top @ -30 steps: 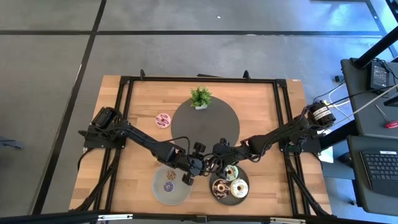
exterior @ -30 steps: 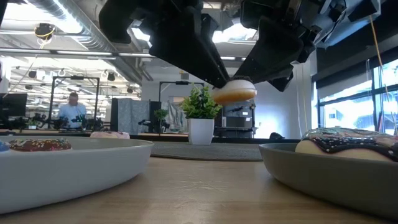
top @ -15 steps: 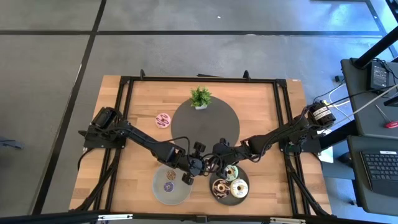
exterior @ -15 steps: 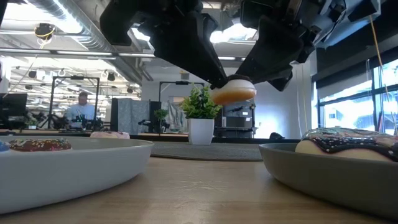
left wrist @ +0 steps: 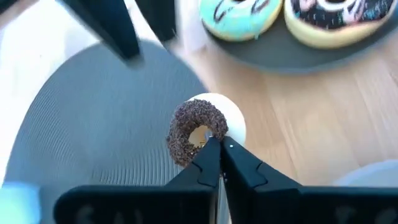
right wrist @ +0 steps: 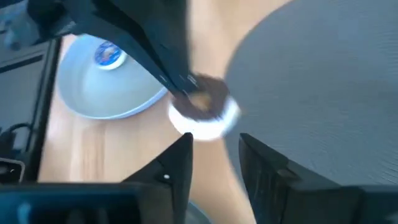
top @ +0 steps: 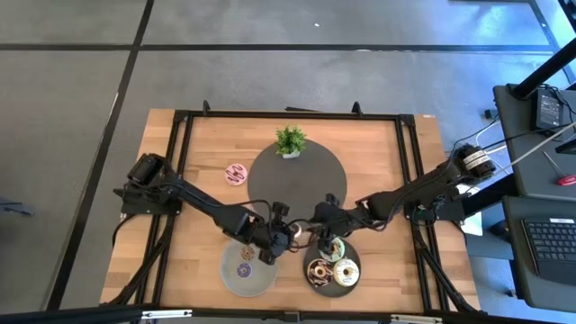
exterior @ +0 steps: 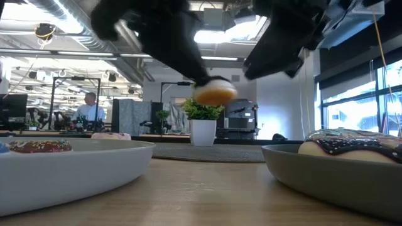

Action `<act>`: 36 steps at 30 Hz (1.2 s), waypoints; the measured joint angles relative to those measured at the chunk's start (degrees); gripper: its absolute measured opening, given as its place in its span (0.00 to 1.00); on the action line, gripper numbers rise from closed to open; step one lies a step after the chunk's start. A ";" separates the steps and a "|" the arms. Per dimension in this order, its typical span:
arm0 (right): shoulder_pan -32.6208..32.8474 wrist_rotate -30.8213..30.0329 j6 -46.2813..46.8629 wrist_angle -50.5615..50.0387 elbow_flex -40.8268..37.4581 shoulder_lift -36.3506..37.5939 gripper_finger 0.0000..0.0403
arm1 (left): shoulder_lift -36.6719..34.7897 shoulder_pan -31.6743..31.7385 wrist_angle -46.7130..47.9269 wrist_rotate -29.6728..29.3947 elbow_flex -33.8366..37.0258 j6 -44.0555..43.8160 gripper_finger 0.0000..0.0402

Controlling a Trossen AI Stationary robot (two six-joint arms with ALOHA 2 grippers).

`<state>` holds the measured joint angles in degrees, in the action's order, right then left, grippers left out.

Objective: Pick & Place donuts
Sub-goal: Put the small dark brown donut on the gray plate

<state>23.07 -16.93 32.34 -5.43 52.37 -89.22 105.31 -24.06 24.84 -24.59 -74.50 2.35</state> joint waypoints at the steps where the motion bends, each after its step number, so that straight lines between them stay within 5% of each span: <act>1: 0.69 -2.31 0.59 -1.97 0.01 1.24 0.34 | -0.78 -0.76 1.58 -0.69 0.02 -1.52 0.01; 11: 8.44 -21.65 5.20 -10.62 0.06 7.31 0.36 | -4.75 -14.18 14.14 -2.34 0.04 -21.81 0.01; 19: 8.87 -22.51 7.96 -10.25 0.06 7.29 0.36 | 0.02 -20.54 13.10 -4.36 0.04 -27.13 0.01; 36: 8.88 -22.49 8.09 -8.74 0.06 7.24 0.36 | 5.39 -20.19 12.38 -4.06 0.02 -28.20 0.01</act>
<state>31.94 -39.42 40.42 -14.17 52.42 -81.97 110.69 -44.25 37.21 -28.64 -74.48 -25.85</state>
